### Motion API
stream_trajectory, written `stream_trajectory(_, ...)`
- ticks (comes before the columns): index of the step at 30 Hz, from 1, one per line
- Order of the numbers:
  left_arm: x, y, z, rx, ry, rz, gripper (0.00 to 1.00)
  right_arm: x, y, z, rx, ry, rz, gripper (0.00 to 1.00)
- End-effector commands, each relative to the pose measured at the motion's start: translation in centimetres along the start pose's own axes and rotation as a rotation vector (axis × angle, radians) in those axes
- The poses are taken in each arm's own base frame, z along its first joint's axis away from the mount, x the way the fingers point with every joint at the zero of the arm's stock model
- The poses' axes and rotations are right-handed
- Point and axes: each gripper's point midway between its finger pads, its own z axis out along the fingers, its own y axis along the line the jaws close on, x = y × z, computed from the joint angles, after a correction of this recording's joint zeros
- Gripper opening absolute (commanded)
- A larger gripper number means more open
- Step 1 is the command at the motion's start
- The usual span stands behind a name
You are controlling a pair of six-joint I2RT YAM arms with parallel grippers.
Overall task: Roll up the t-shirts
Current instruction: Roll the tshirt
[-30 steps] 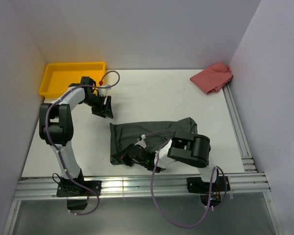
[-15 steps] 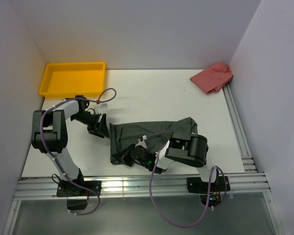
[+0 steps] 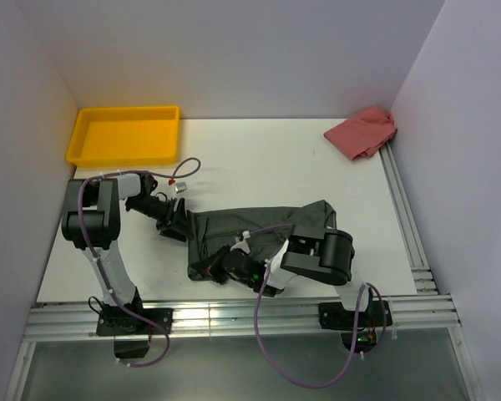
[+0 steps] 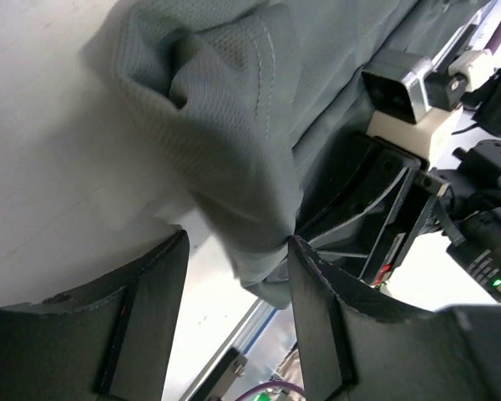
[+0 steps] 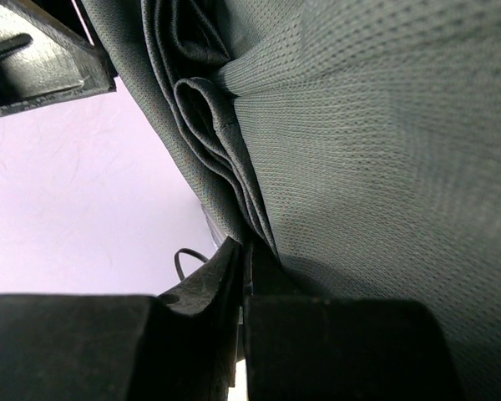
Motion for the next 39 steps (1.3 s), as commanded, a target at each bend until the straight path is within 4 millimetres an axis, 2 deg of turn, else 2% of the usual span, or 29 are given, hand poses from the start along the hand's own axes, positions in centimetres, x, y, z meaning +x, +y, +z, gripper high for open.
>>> stream_trajectory(1, -1.0, 0.3, 0.8, -0.003, -0.018, 0.017, 0.56, -0.6, -1.0, 0.3, 0.034, -0.02, -0.002, 0.0)
stream_trajectory(6, -1.6, 0.2, 1.5, -0.015, -0.006, 0.02, 0.51, -0.3, -0.4, 0.3, 0.032, -0.02, -0.042, 0.0)
stream_trajectory(14, -3.0, -0.6, 1.2, -0.068, -0.01, 0.052, 0.28, -0.1, 0.9, 0.7, 0.089, -0.035, -0.192, 0.0)
stream_trajectory(15, -3.2, -0.6, 1.0, -0.09, -0.009, 0.065, 0.25, 0.0, 1.3, 0.7, 0.092, -0.034, -0.219, 0.02)
stream_trajectory(16, -3.2, -0.6, 0.9, -0.105, -0.006, 0.072, 0.17, -0.1, 1.3, 0.6, 0.121, -0.042, -0.239, 0.06)
stream_trajectory(20, -3.7, -0.6, 0.3, -0.182, -0.003, 0.108, 0.05, -0.1, 1.7, 0.2, 0.18, -0.062, -0.306, 0.28)
stream_trajectory(24, -4.0, -0.4, -0.2, -0.263, -0.01, 0.136, 0.02, -0.8, 1.5, -0.6, 0.291, -0.11, -0.39, 0.44)
stream_trajectory(31, -4.2, -1.0, -0.9, -0.348, -0.012, 0.166, 0.01, -2.0, 3.2, -2.7, 0.421, -0.205, -0.5, 0.46)
stream_trajectory(32, -4.3, -1.2, -0.9, -0.366, -0.012, 0.17, 0.0, -2.3, 3.4, -2.7, 0.433, -0.221, -0.514, 0.46)
stream_trajectory(33, -4.3, -1.3, -0.9, -0.373, -0.01, 0.171, 0.0, -2.0, 4.8, -2.5, 0.421, -0.224, -0.527, 0.46)
stream_trajectory(35, -4.2, -1.6, -0.9, -0.39, -0.003, 0.173, 0.0, -2.7, 4.2, -2.4, 0.485, -0.245, -0.578, 0.46)
stream_trajectory(36, -4.1, -1.8, -0.8, -0.392, 0.004, 0.173, 0.0, -2.5, 5.4, -2.1, 0.49, -0.252, -0.588, 0.45)
stream_trajectory(37, -4.0, -1.9, -0.8, -0.393, 0.009, 0.17, 0.0, -2.6, 5.7, -1.9, 0.5, -0.261, -0.602, 0.45)
stream_trajectory(38, -4.2, -2.1, -0.8, -0.394, 0.011, 0.175, 0.0, -2.9, 5.0, -1.3, 0.531, -0.276, -0.626, 0.45)
stream_trajectory(39, -4.2, -2.0, -0.8, -0.404, 0.016, 0.171, 0.0, -2.5, 6.7, -0.6, 0.51, -0.284, -0.632, 0.45)
